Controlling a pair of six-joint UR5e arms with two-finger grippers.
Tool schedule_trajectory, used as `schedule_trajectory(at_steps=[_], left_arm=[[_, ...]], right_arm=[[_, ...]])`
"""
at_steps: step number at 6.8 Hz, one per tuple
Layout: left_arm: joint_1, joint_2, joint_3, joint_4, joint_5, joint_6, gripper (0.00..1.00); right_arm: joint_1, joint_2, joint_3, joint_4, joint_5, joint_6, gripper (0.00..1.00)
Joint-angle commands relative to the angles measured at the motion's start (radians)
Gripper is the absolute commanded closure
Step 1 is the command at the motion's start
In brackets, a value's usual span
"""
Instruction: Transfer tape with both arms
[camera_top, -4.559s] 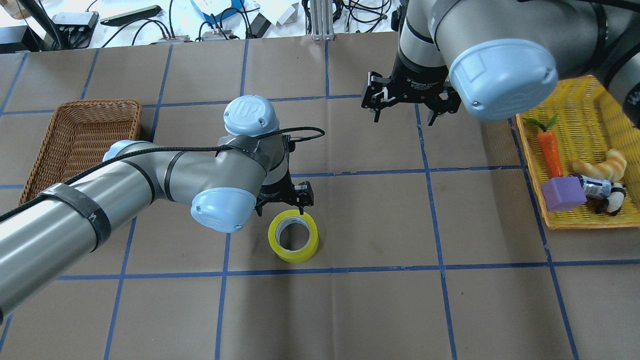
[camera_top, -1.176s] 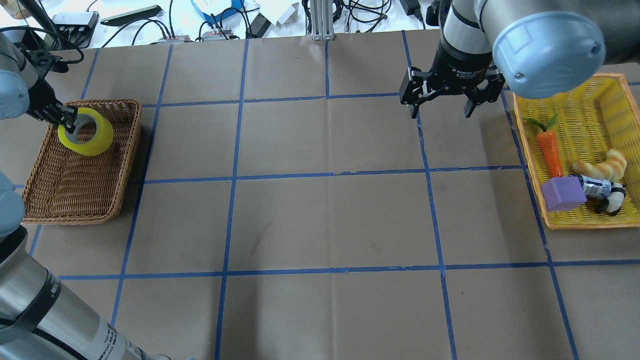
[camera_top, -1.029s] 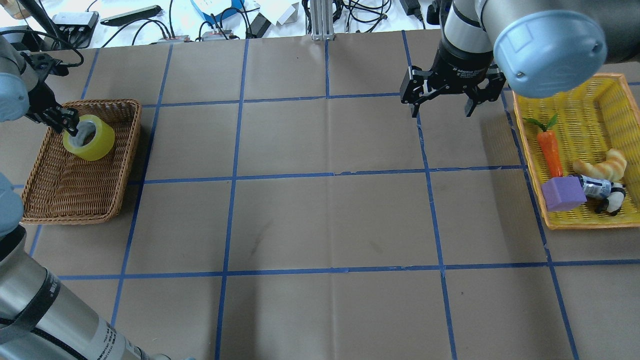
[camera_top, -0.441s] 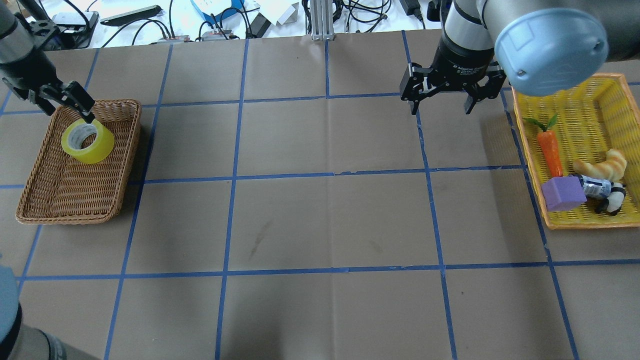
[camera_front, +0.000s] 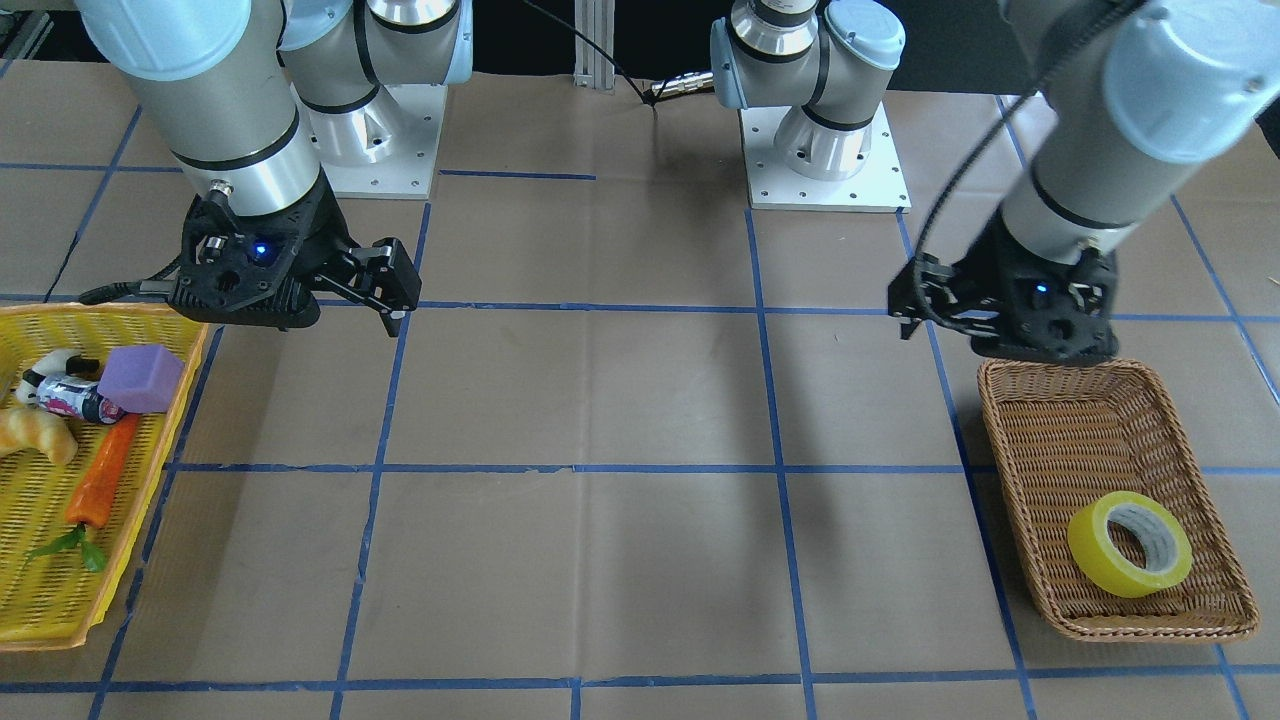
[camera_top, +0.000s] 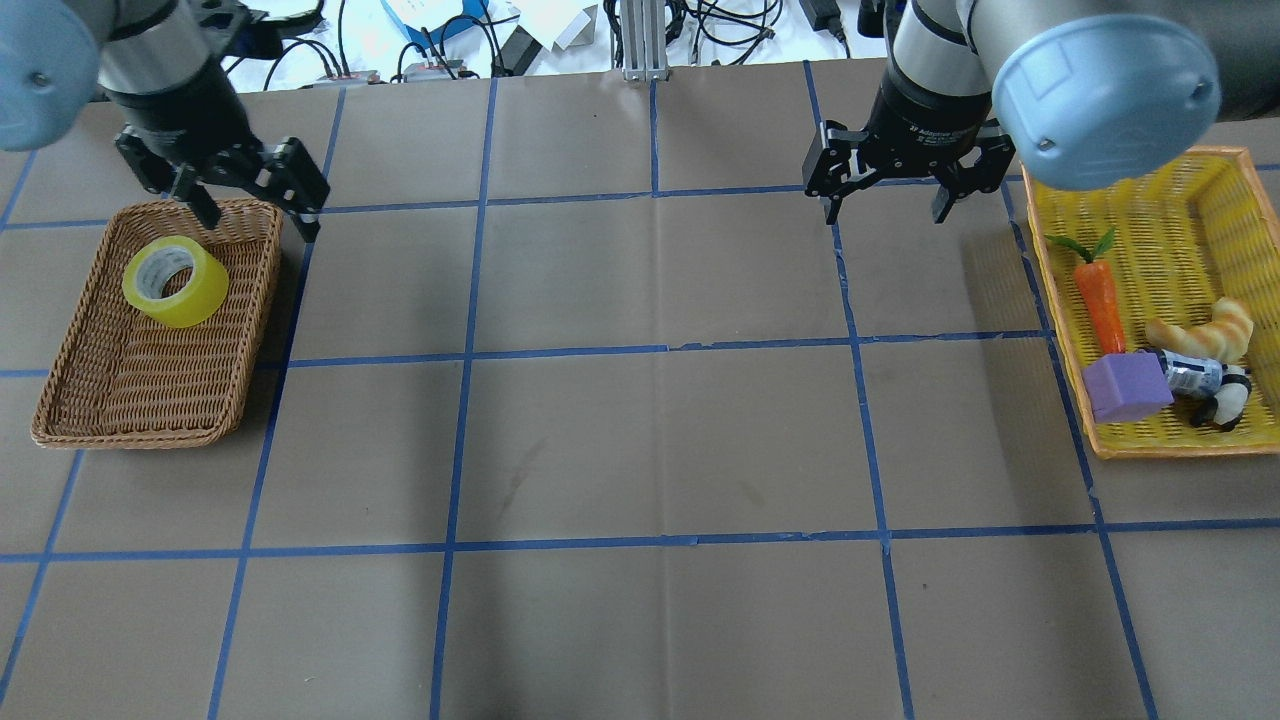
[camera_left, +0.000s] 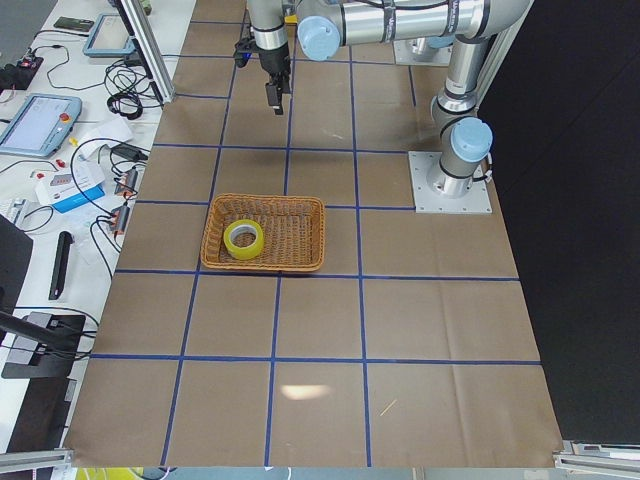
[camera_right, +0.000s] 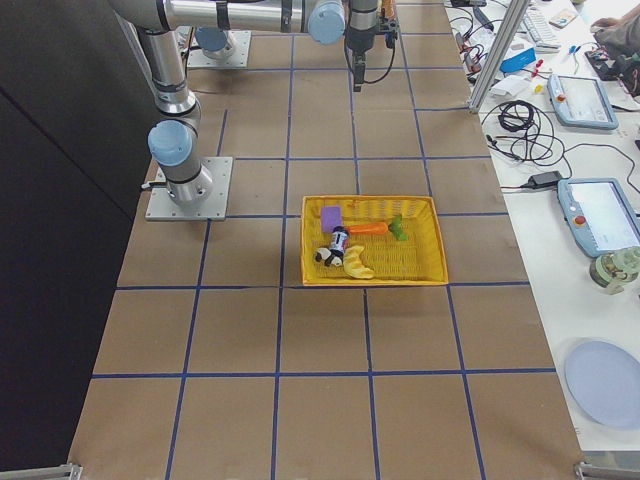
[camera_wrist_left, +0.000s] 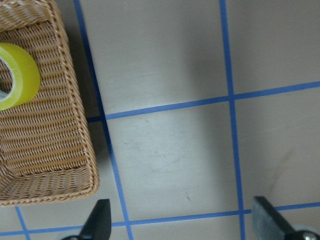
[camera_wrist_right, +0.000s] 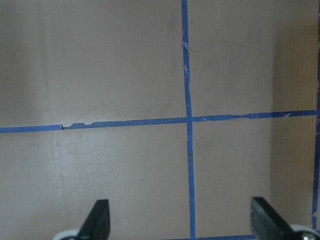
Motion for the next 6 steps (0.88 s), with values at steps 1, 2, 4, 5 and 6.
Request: schedule_trajectory(at_steps=[1, 2, 4, 5, 6], left_arm=[[-0.157, 0.033, -0.024, 0.008, -0.016, -0.195, 0.0], [-0.15, 0.035, -0.02, 0.006, -0.128, -0.181, 0.0], [-0.148, 0.035, -0.016, 0.008, -0.125, -0.179, 0.0], [-0.147, 0.036, -0.02, 0.008, -0.125, -0.179, 0.0], [-0.147, 0.036, -0.021, 0.008, -0.125, -0.179, 0.0]], right_arm=[[0.004, -0.005, -0.001, 0.0, 0.003, -0.001, 0.0], [0.003, -0.005, -0.001, 0.001, 0.0, -0.001, 0.0], [0.004, -0.005, 0.009, 0.001, 0.0, -0.002, 0.0], [0.004, -0.002, 0.012, 0.0, 0.0, -0.002, 0.0], [0.004, 0.0, 0.012, 0.0, 0.0, -0.002, 0.0]])
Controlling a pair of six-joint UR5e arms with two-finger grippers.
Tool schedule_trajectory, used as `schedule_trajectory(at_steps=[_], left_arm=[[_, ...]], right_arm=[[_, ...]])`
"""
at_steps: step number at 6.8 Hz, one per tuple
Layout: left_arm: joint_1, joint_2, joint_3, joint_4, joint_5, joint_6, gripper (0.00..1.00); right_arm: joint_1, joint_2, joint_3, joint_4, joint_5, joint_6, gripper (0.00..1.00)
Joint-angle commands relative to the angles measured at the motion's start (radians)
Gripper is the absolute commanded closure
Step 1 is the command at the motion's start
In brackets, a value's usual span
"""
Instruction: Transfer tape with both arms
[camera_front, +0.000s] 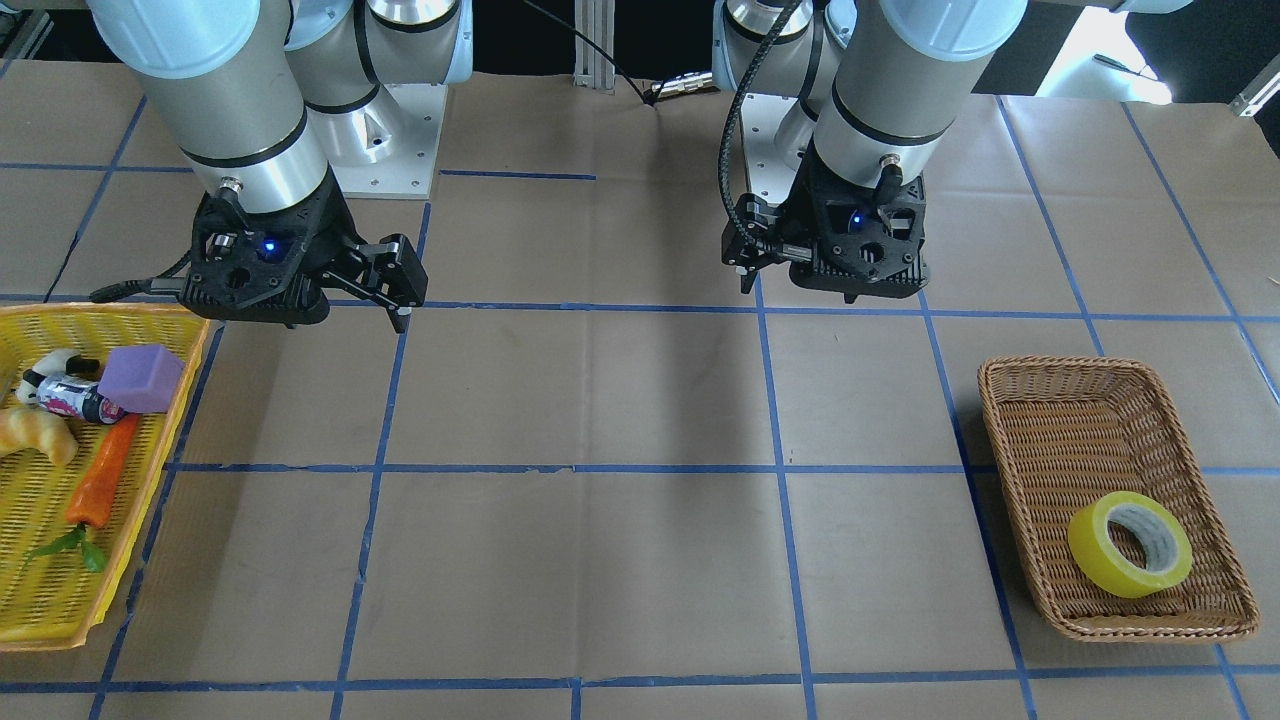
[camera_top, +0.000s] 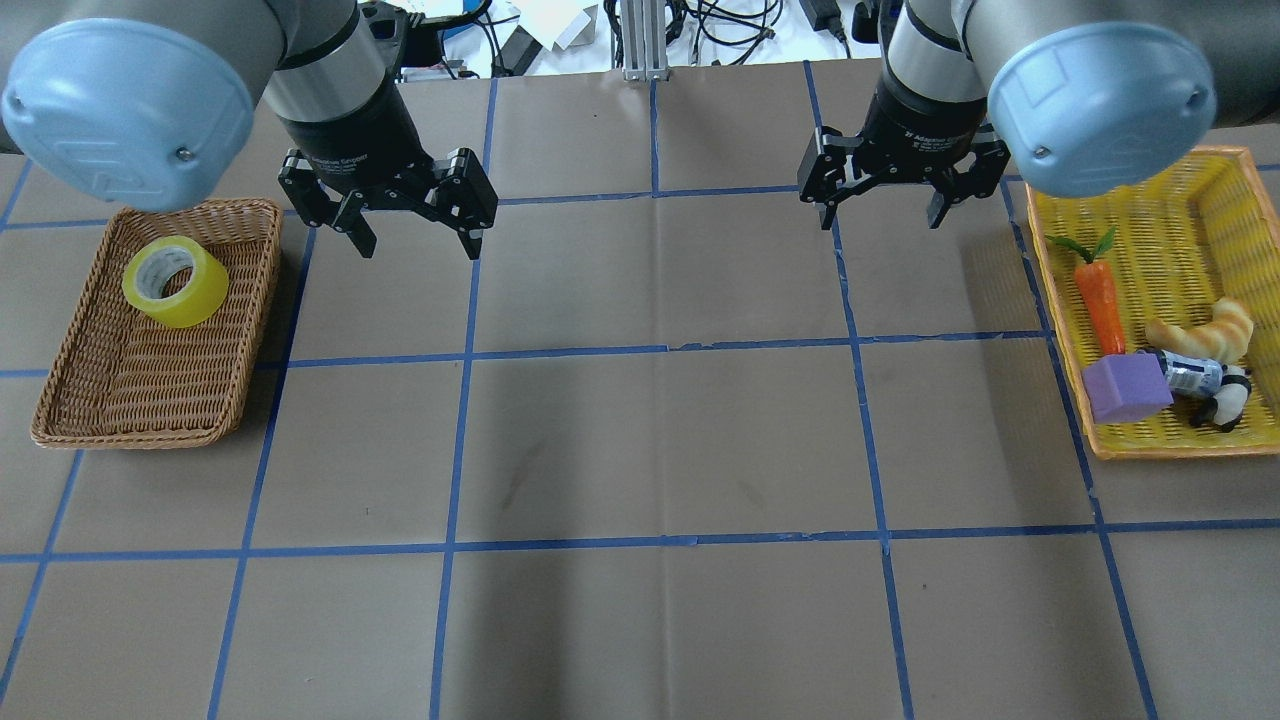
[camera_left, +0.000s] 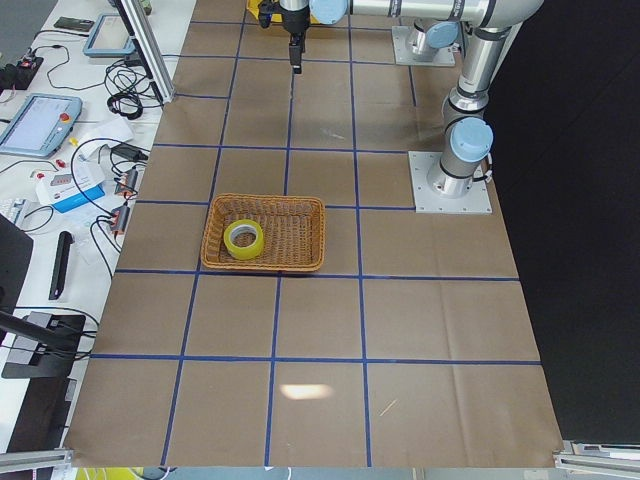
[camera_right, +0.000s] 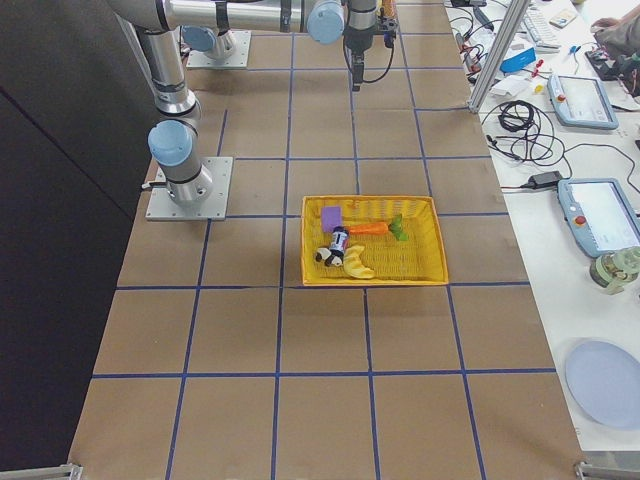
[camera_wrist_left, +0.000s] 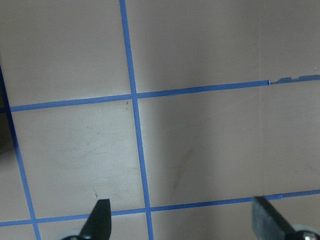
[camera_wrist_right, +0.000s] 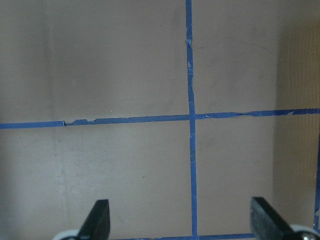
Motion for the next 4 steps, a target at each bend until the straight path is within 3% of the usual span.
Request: schedule_trajectory(at_steps=[1, 4], left_arm=[[0.002, 0.001, -0.004, 0.0, -0.003, 0.0, 0.0], [0.007, 0.001, -0.004, 0.0, -0.001, 0.002, 0.0]], right_arm=[[0.0, 0.0, 0.003, 0.001, 0.0, 0.0, 0.0], [0.0, -0.003, 0.001, 0.001, 0.0, 0.0, 0.0]])
